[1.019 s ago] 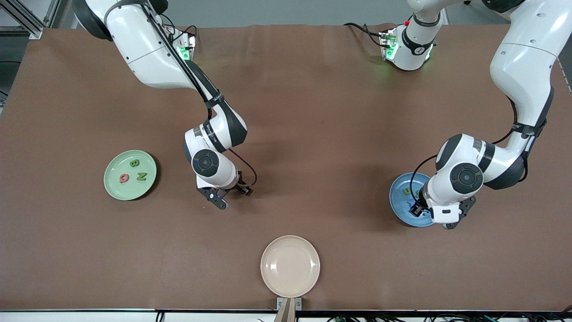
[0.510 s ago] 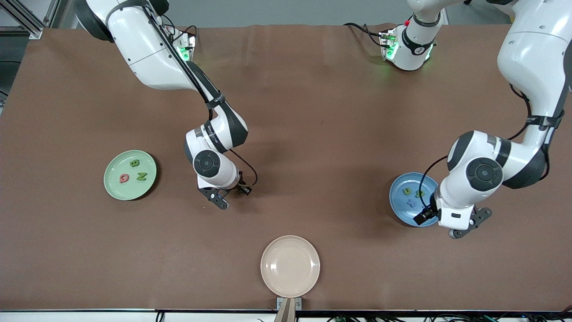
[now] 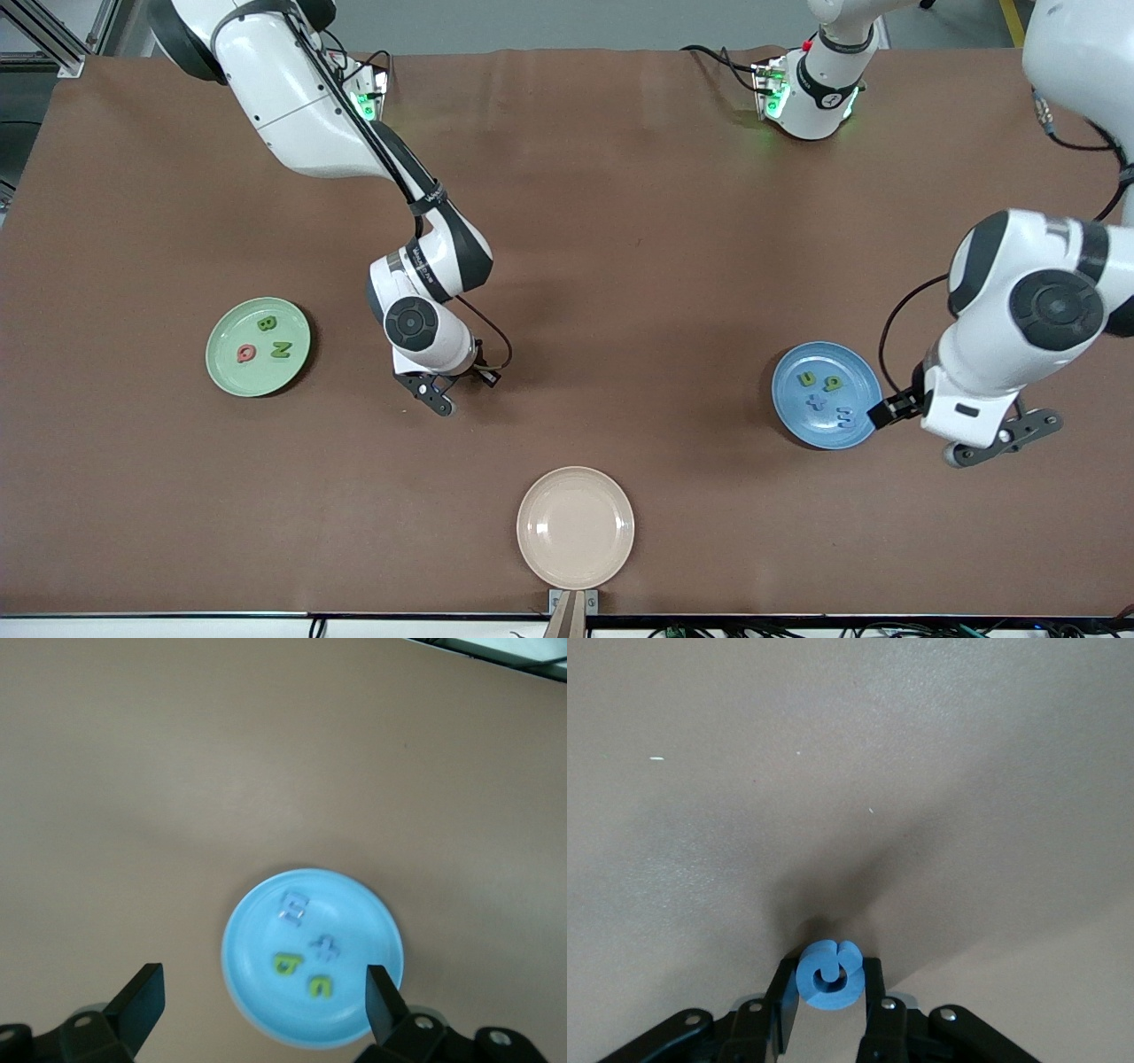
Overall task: Sort upper and lower case letters into plates
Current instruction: 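Release the x on the blue plate while the right gripper carries C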
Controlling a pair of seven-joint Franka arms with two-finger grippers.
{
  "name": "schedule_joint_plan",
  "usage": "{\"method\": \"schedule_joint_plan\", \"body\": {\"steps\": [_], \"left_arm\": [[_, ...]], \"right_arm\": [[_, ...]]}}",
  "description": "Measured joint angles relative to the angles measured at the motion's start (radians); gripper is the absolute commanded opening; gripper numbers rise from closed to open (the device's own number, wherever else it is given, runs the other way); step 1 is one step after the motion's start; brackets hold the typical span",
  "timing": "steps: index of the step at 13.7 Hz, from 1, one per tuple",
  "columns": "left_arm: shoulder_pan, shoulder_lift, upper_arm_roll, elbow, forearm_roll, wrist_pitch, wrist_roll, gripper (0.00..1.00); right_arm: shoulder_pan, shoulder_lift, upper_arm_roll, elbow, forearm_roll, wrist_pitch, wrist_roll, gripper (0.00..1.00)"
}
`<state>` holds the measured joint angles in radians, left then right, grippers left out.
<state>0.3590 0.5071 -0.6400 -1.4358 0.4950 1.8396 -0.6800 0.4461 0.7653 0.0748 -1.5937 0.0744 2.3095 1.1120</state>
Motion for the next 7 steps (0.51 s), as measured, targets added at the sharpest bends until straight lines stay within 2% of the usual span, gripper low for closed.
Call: {"method": "schedule_joint_plan", "body": {"steps": [3, 5, 6, 7], "left_arm": [[0.044, -0.121, 0.000, 0.003, -0.085, -0.113, 0.191, 1.00], [0.047, -0.193, 0.020, 0.002, -0.154, -0.176, 0.302, 1.00], [0.024, -0.230, 0.069, 0.000, -0.205, -0.193, 0.360, 1.00], [-0.024, -0.269, 0.152, -0.006, -0.264, -0.200, 0.426, 1.00]], "right_arm": [[-0.010, -0.010, -0.012, 0.009, -0.002, -0.035, -0.050, 0.15], [-0.043, -0.071, -0.021, 0.013, -0.003, -0.179, -0.151, 0.15], [-0.072, -0.124, -0.023, 0.010, -0.005, -0.253, -0.215, 0.15], [-0.108, -0.185, -0.024, -0.006, -0.008, -0.313, -0.292, 0.15]]}}
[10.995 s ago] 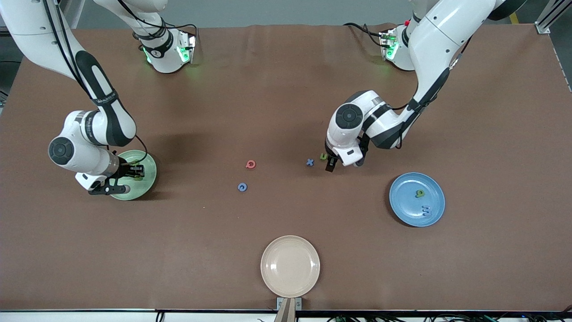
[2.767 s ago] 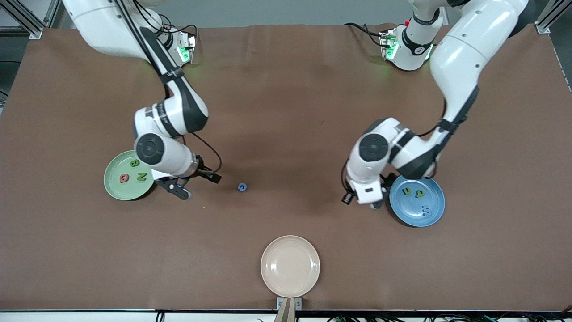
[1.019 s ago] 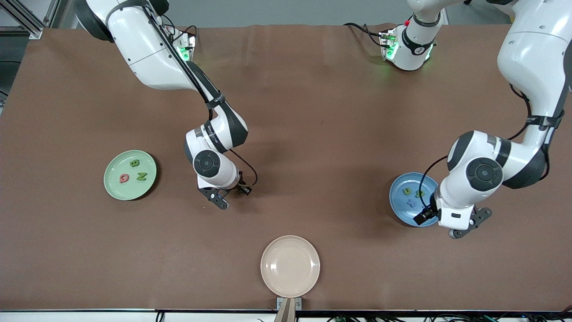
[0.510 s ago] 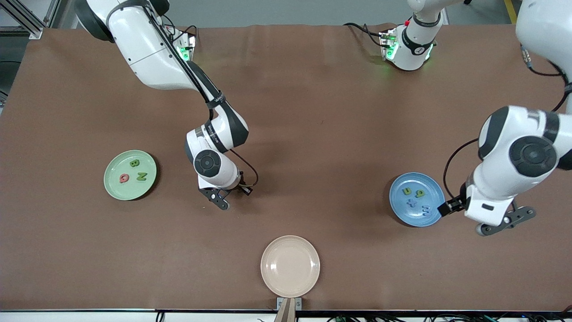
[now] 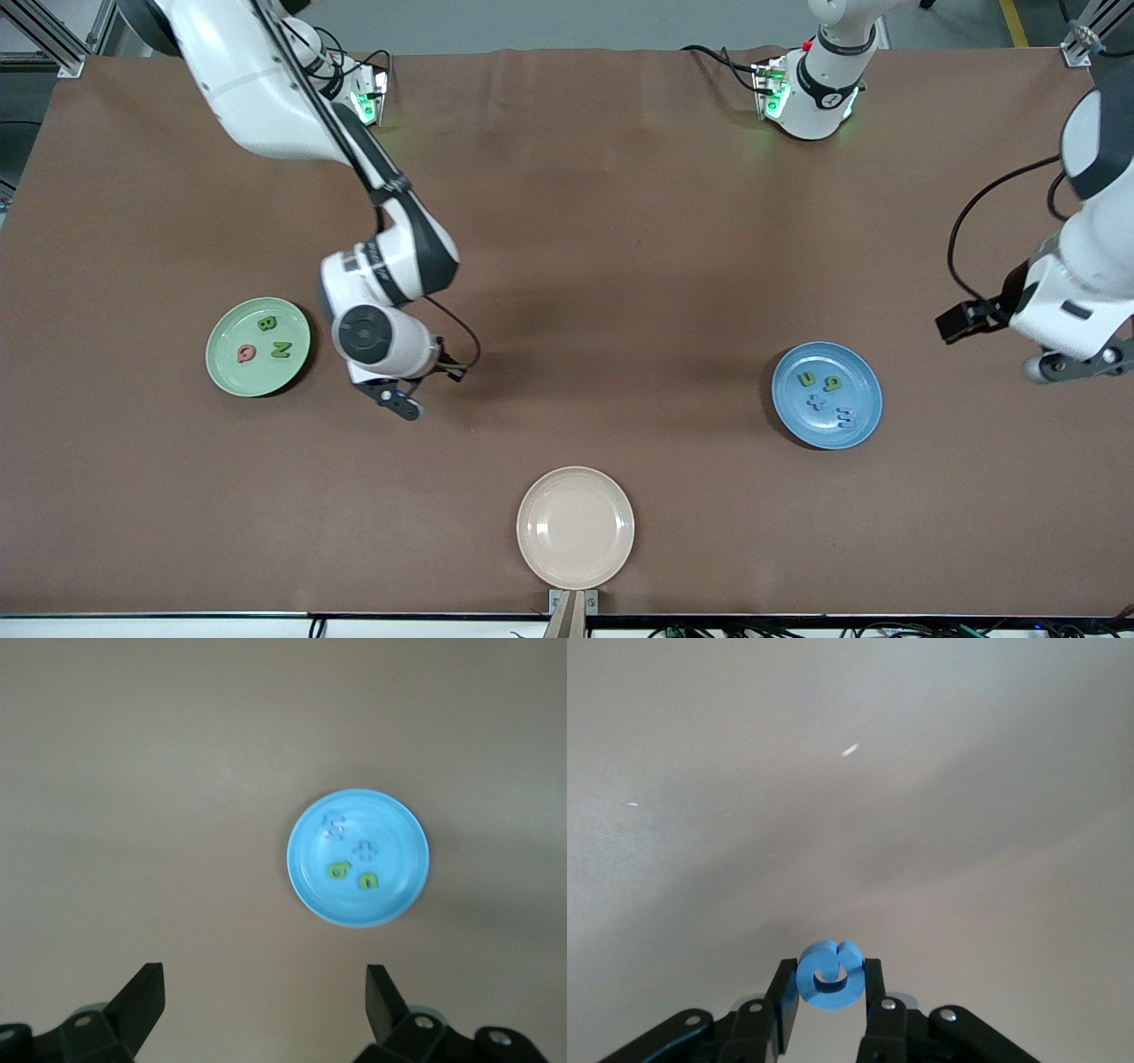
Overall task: Sort upper and lower case letters into plates
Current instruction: 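Release the x on the blue plate while the right gripper carries C, then drop the blue C on the green plate with the right gripper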
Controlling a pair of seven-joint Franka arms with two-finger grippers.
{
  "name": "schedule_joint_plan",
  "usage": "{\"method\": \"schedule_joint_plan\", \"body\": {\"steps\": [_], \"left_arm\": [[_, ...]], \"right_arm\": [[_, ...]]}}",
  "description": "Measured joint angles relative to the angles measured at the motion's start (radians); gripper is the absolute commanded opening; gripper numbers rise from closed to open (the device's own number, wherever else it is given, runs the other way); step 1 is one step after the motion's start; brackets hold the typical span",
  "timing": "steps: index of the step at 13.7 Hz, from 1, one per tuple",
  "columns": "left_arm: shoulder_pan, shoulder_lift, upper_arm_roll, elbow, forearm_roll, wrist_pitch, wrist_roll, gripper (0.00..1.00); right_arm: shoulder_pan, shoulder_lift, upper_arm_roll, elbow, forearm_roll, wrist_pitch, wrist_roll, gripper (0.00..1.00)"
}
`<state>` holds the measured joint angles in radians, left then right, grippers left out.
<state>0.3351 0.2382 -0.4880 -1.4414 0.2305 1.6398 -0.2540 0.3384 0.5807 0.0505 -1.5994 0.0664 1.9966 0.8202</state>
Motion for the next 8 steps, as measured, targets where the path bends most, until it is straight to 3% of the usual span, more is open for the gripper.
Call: {"method": "schedule_joint_plan", "body": {"steps": [2, 4, 8], "left_arm": [[-0.127, -0.076, 0.186, -0.028, -0.085, -0.013, 0.092, 1.00], [-0.234, -0.136, 0.311, -0.063, -0.131, -0.030, 0.123, 1.00], [-0.284, -0.203, 0.410, -0.083, -0.200, -0.056, 0.196, 1.00]], "right_arm": [[-0.090, -0.131, -0.002, -0.083, -0.025, -0.050, -0.184, 0.15], [-0.186, -0.226, -0.003, -0.189, -0.078, -0.046, -0.341, 0.15], [-0.387, -0.269, -0.006, -0.295, -0.097, 0.008, -0.689, 0.15]]}}
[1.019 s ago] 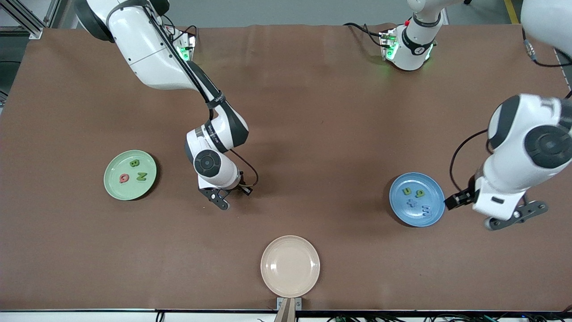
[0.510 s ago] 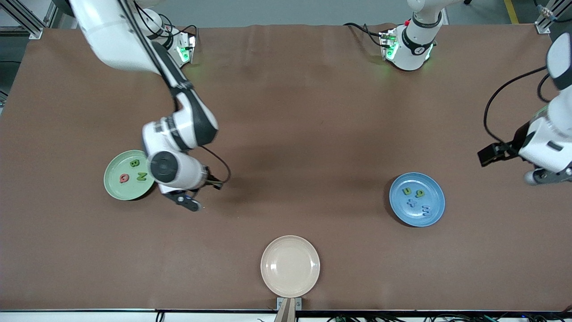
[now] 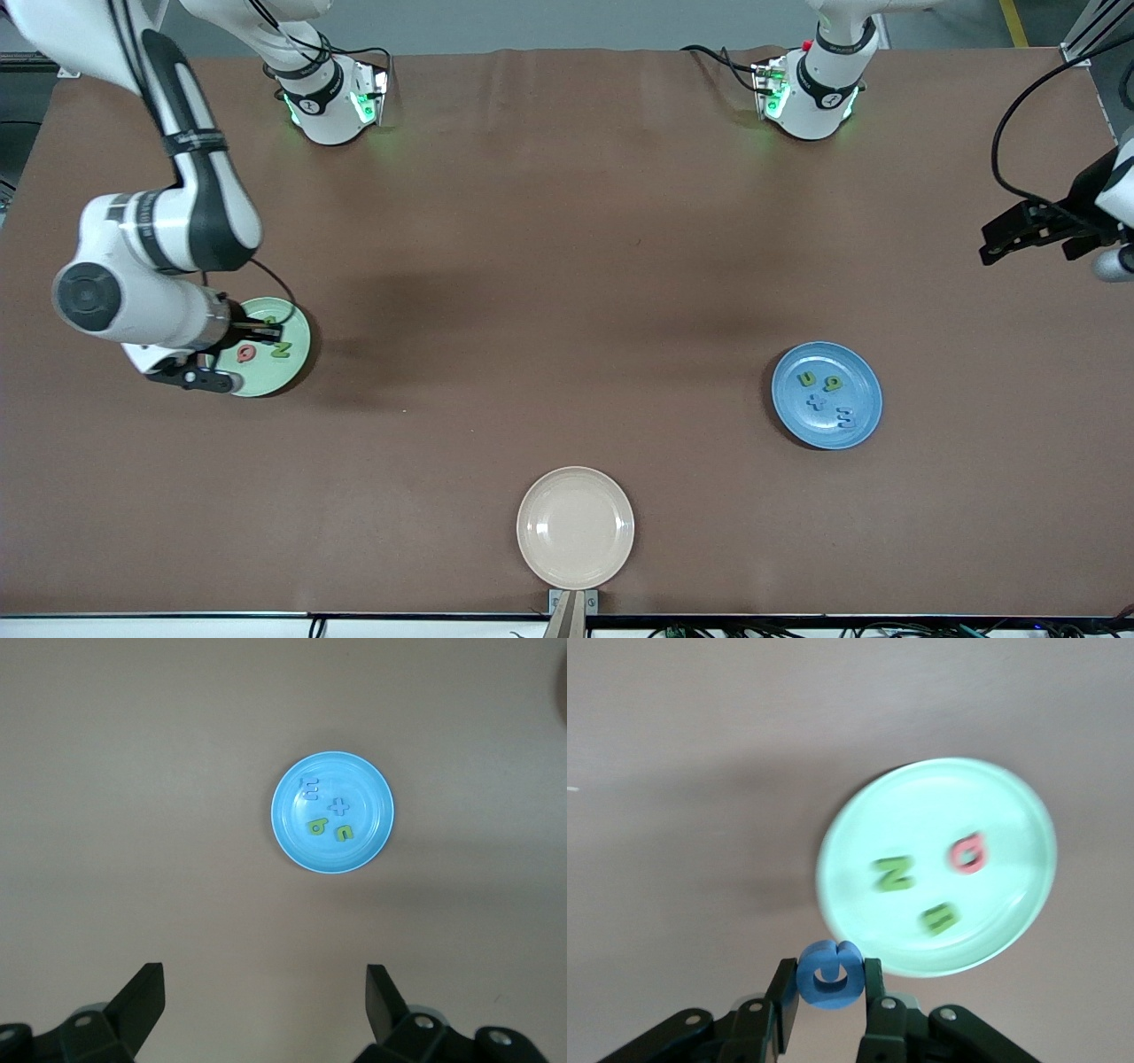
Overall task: Sort upper and lower case letters into plates
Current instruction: 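Drop the blue C on the green plate with the right gripper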
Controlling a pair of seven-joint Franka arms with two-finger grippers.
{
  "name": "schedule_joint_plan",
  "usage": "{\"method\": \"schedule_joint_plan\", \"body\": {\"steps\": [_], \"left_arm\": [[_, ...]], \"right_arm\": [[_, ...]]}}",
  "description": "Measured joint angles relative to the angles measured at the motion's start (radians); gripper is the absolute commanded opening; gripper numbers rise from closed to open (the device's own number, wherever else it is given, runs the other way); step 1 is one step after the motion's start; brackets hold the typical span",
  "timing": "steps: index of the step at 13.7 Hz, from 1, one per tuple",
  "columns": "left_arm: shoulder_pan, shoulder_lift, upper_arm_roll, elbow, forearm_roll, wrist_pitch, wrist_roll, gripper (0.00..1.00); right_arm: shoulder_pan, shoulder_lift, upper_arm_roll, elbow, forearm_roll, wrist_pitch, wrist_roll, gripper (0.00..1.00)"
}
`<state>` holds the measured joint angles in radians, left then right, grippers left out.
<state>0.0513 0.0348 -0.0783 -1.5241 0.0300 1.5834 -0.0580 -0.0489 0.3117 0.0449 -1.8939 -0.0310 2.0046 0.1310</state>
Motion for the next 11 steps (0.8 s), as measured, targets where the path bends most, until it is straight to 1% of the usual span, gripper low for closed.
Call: {"method": "schedule_joint_plan", "body": {"steps": [2, 4, 7, 11], "left_arm": [[-0.001, -0.010, 0.011, 0.000, -0.006, 0.000, 0.001, 1.00], [-0.010, -0.020, 0.011, 0.000, -0.007, 0.000, 0.001, 1.00], [-0.011, -0.038, 0.014, -0.001, -0.008, -0.028, 0.011, 1.00], [-0.012, -0.042, 0.018, -0.002, -0.015, -0.057, 0.092, 1.00]], "right_arm": [[-0.086, 0.003, 0.000, -0.055, 0.000, 0.095, -0.154, 0.15], [-0.126, 0.021, 0.001, -0.093, 0.000, 0.184, -0.243, 0.15], [-0.141, 0.083, 0.002, -0.107, 0.000, 0.280, -0.284, 0.16], [-0.142, 0.157, 0.007, -0.107, 0.000, 0.383, -0.289, 0.18]]}}
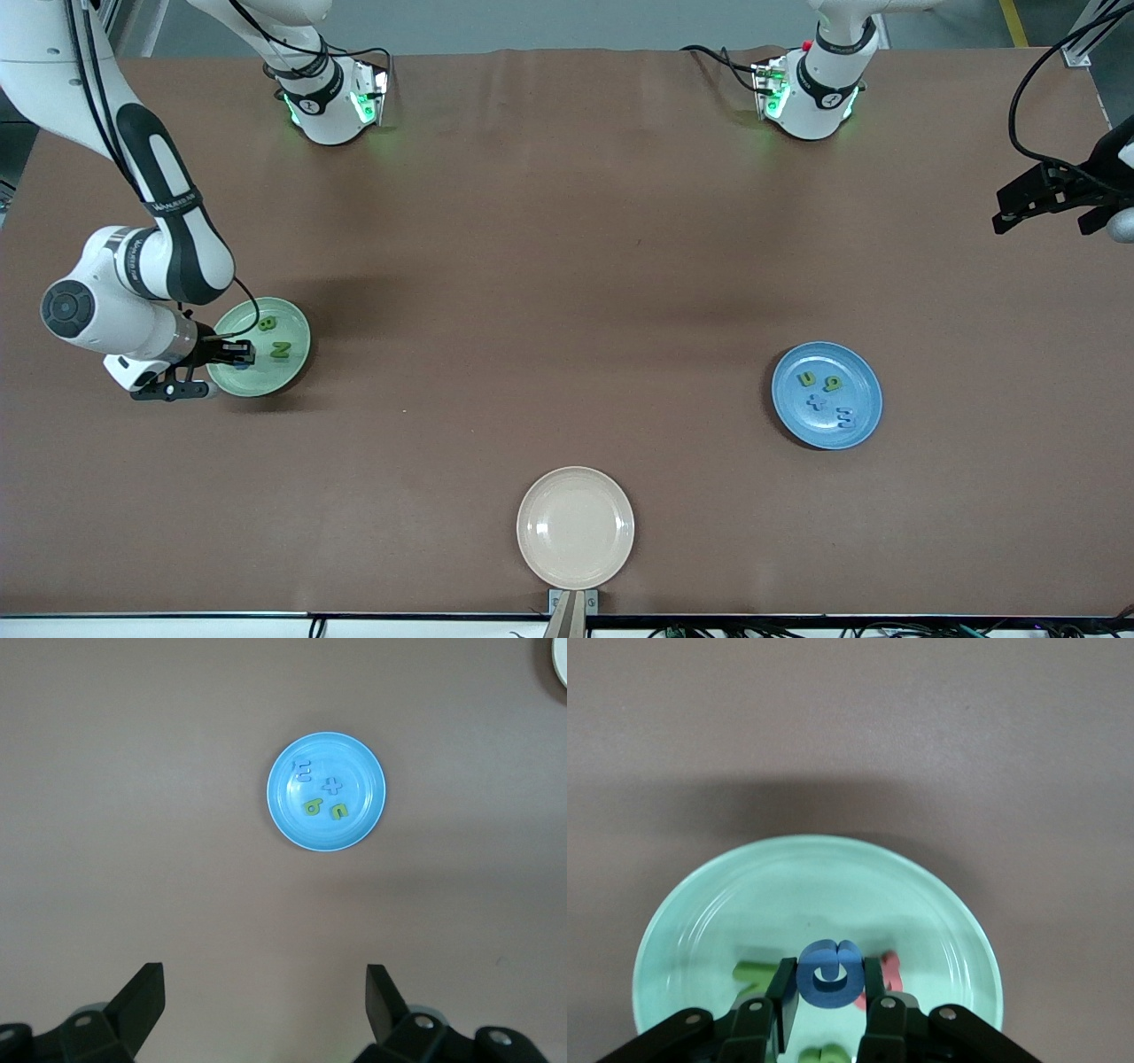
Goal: Sort upper and lower case letters into plates
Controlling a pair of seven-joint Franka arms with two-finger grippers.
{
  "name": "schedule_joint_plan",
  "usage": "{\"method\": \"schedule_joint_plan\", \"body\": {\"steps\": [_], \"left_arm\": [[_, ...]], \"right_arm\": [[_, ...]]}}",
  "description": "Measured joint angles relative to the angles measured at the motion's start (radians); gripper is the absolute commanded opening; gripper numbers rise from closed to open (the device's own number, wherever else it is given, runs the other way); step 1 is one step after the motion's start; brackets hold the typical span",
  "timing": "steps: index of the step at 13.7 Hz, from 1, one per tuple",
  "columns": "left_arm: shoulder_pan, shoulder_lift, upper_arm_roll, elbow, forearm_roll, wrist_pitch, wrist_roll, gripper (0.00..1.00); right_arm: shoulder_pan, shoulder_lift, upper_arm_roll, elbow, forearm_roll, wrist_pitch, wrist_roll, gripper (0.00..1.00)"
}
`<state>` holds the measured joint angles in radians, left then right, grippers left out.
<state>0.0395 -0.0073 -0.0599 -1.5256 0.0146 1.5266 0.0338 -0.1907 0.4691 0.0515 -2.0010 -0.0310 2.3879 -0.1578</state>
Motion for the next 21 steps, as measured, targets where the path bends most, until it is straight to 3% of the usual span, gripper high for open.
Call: {"method": "schedule_joint_plan", "body": {"steps": [5, 6, 7, 8, 9, 14, 21], "left_arm": [[-0.007, -0.003, 0.029, 0.000, -0.004, -0.002, 0.006, 1.00], [-0.015, -0.004, 0.029, 0.000, -0.004, -0.007, 0.006, 1.00], [-0.027, -0.005, 0.028, 0.000, -0.004, -0.011, 0.005, 1.00], [-0.041, -0.006, 0.027, 0.000, -0.004, -0.013, -0.004, 1.00], [-0.053, -0.006, 0.019, 0.000, -0.004, -0.015, -0.027, 1.00], [-0.068, -0.006, -0.010, -0.003, -0.004, -0.018, -0.078, 1.00], [-0.064, -0.010, -0.010, -0.005, -0.004, -0.026, -0.077, 1.00]], "right_arm": [[0.001, 0.031, 0.006, 0.000, 0.000, 0.047, 0.000, 0.23], [0.001, 0.034, 0.006, 0.000, 0.000, 0.054, 0.000, 0.28], [0.001, 0.036, 0.006, 0.000, 0.000, 0.056, 0.000, 0.52], [0.001, 0.037, 0.006, 0.000, 0.000, 0.056, 0.000, 0.89], [0.001, 0.038, 0.006, 0.000, 0.000, 0.055, 0.000, 1.00], [0.001, -0.006, 0.009, 0.028, 0.000, -0.080, 0.009, 1.00], [0.017, -0.418, 0.023, 0.096, 0.000, -0.531, 0.113, 1.00]]}}
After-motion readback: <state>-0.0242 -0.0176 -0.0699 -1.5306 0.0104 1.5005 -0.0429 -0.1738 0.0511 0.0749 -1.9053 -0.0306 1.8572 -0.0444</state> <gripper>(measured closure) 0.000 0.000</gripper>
